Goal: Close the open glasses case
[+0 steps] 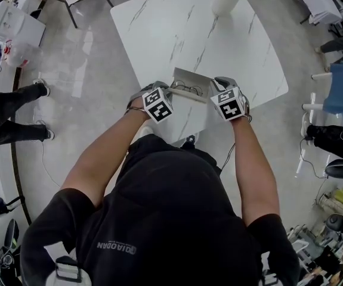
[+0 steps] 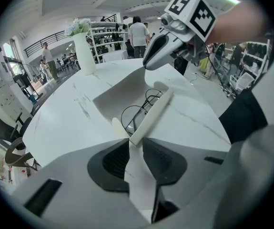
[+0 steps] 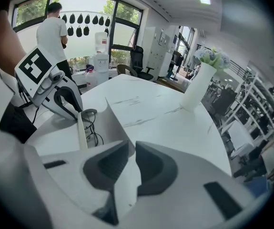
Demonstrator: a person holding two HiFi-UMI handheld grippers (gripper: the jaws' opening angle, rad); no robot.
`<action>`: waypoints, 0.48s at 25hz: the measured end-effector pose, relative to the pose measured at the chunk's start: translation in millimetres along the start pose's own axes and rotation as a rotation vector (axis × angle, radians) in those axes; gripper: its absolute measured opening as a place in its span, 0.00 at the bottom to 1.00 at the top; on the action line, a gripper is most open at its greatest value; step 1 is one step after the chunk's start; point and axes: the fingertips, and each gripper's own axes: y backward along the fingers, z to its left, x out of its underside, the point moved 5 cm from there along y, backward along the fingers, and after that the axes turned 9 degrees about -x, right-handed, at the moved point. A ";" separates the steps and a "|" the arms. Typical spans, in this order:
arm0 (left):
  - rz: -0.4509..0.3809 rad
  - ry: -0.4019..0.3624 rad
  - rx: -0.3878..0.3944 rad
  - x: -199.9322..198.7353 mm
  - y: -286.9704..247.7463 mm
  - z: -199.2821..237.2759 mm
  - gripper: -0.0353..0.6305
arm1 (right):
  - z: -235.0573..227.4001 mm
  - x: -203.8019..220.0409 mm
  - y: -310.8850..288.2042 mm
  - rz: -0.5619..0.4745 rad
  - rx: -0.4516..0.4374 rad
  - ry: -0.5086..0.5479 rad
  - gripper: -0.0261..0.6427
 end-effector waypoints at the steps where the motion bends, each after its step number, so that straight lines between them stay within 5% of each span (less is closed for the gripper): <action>1: 0.001 0.000 0.000 0.1 0.0 0.2 0.19 | 0.6 -0.4 0.3 -0.001 0.000 0.000 0.11; 12: 0.007 0.026 0.008 0.3 -2.3 0.2 0.19 | 7.6 5.0 2.3 -0.010 -0.012 -0.029 0.11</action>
